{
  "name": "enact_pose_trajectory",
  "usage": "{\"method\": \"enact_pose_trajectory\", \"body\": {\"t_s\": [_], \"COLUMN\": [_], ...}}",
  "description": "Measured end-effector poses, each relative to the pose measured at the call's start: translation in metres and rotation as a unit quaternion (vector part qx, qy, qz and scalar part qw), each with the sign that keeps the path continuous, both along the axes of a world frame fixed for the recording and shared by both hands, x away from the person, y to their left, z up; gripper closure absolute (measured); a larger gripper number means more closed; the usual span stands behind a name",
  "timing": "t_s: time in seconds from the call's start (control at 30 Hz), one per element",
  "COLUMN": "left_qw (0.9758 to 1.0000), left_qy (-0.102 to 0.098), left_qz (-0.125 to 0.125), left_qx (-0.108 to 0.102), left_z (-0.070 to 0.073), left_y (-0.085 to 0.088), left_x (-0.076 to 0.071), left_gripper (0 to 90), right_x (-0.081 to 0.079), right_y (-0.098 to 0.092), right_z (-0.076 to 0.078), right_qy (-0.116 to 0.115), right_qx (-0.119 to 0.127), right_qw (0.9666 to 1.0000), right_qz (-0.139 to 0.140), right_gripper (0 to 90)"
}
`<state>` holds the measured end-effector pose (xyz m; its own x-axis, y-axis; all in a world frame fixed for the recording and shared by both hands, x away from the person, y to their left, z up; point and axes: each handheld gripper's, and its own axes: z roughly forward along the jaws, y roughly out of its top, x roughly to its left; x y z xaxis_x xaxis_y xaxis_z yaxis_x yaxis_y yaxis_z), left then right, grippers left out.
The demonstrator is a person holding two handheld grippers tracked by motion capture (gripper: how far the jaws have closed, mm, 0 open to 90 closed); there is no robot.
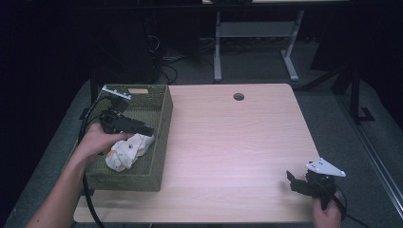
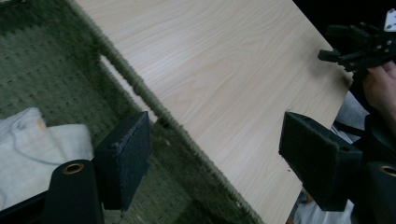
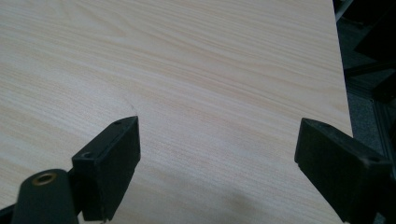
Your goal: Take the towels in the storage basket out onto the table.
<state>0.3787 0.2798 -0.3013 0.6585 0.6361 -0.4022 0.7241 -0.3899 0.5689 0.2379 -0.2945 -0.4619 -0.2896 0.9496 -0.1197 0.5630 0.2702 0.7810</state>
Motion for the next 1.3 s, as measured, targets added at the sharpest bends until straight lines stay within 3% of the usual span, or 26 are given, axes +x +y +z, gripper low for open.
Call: {"method": "enact_pose_trajectory", "body": {"t_s": [0.33,0.63,0.77,0.87,0.9,0.93,0.97,1.07,1.1,1.2,1.3], "left_qw": [0.9988,0.9944,0.9894,0.9876,0.9856,0.9856,0.9832,0.9810,0.9787,0.9771,0.9728], "left_qy": [0.015,0.035,0.045,0.049,0.055,0.055,0.060,0.063,0.069,0.075,0.084], "left_qz": [0.044,0.085,0.114,0.121,0.129,0.129,0.133,0.135,0.139,0.141,0.146], "left_qx": [0.014,0.051,0.078,0.088,0.095,0.095,0.109,0.124,0.134,0.141,0.159], "left_z": [-0.014,-0.034,-0.048,-0.052,-0.057,-0.057,-0.061,-0.064,-0.068,-0.073,-0.080], "left_y": [0.028,0.049,0.057,0.057,0.058,0.058,0.058,0.057,0.055,0.054,0.050], "left_x": [0.006,0.014,0.018,0.019,0.021,0.021,0.023,0.024,0.026,0.028,0.032], "left_gripper": [25.1,25.1,25.1,25.2,25.2,25.2,25.2,25.2,25.4,25.4,26.8], "right_x": [0.000,0.000,0.000,0.000,0.000,0.000,0.000,0.000,0.000,0.000,0.000], "right_y": [0.000,0.000,0.000,-0.001,-0.001,-0.001,-0.001,-0.001,-0.001,-0.001,-0.001], "right_z": [0.000,0.000,0.000,0.000,0.001,0.001,0.001,0.001,0.001,0.001,0.001], "right_qy": [0.001,0.001,0.000,0.001,0.001,0.001,0.000,0.000,0.000,0.000,-0.001], "right_qx": [0.000,0.000,0.000,0.000,0.000,0.000,0.000,0.001,0.000,-0.001,0.002], "right_qw": [1.0000,1.0000,1.0000,1.0000,1.0000,1.0000,1.0000,1.0000,1.0000,1.0000,1.0000], "right_qz": [0.000,0.001,0.002,0.001,0.002,0.002,0.002,0.000,0.001,0.002,0.001], "right_gripper": [13.9,13.9,13.9,13.9,13.9,13.9,13.9,13.9,13.9,13.9,13.9]}}
